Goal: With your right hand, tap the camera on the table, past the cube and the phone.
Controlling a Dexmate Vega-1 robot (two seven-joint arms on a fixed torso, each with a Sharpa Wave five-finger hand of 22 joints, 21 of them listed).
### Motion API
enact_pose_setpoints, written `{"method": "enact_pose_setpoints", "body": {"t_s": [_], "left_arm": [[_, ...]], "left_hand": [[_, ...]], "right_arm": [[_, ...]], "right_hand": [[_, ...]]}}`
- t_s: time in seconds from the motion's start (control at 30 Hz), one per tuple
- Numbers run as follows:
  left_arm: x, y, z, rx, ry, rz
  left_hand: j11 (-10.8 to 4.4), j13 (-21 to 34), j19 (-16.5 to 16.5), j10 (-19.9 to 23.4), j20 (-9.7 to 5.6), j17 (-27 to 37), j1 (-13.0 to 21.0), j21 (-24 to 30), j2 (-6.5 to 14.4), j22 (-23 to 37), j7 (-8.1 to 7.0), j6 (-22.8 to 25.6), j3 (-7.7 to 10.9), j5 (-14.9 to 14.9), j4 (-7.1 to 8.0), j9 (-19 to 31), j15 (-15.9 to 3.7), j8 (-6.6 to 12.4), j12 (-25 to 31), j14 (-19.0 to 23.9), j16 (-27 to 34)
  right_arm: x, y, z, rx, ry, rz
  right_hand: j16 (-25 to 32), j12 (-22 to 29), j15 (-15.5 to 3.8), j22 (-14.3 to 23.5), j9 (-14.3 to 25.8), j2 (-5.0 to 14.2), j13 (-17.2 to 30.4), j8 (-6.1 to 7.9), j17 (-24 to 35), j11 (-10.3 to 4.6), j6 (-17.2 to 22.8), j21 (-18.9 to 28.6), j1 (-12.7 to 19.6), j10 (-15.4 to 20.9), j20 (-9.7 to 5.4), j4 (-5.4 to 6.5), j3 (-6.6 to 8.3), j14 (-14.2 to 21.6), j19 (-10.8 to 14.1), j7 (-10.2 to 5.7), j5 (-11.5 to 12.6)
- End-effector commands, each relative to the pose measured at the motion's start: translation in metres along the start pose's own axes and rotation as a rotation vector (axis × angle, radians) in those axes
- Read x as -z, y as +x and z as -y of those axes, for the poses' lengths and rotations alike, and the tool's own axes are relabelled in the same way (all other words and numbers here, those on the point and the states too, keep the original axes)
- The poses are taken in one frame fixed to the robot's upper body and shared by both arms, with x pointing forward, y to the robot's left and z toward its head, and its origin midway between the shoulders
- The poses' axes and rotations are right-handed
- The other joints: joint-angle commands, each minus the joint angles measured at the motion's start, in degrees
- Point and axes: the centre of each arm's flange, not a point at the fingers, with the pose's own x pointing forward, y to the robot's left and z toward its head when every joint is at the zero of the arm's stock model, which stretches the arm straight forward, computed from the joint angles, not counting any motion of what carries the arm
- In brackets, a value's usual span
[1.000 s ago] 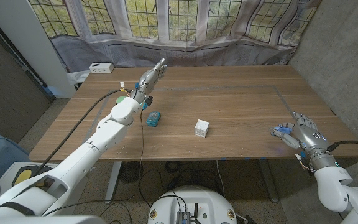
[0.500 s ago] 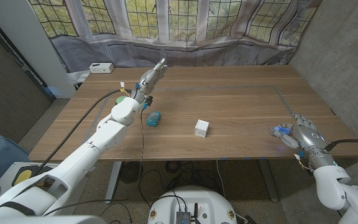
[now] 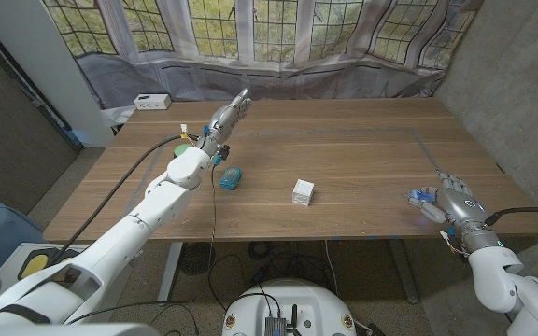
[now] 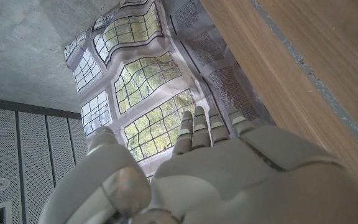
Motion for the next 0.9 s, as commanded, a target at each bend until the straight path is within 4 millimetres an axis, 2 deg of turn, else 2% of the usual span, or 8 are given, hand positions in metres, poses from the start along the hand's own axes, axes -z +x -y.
{"method": "enact_pose_setpoints", "body": {"t_s": [0.03,0.9], "left_arm": [[0.0032,-0.0022,0.0005,-0.001,-0.004,-0.013],[0.0086,0.0009,-0.0007,0.013,-0.01,-0.024]], "left_hand": [[-0.25,0.1,0.0,0.6,0.5,0.2,0.2,-0.1,0.3,0.2,-0.07,0.6,0.06,0.0,-0.44,0.3,-0.02,-0.15,0.1,0.6,0.1],[-0.43,0.1,-0.2,0.6,0.88,0.2,0.1,-0.2,0.3,0.2,-0.3,1.0,0.05,0.0,-0.47,0.3,-0.05,-0.12,-0.1,0.6,0.0]], "right_arm": [[0.0035,-0.0005,-0.0026,-0.013,0.001,-0.011],[-0.0022,-0.0014,-0.0014,-0.023,-0.02,-0.024]], "right_hand": [[0.5,0.4,0.2,0.1,0.2,0.49,0.2,-0.1,0.1,-0.27,0.3,0.3,0.4,-0.3,-0.03,0.04,0.47,-6.2,-0.5,-0.49,-0.1],[0.8,0.7,0.31,0.1,0.2,0.46,0.2,-0.7,0.2,-0.06,-0.8,0.5,0.3,0.1,0.29,0.05,0.59,-5.4,-0.4,-1.14,-0.2]]}}
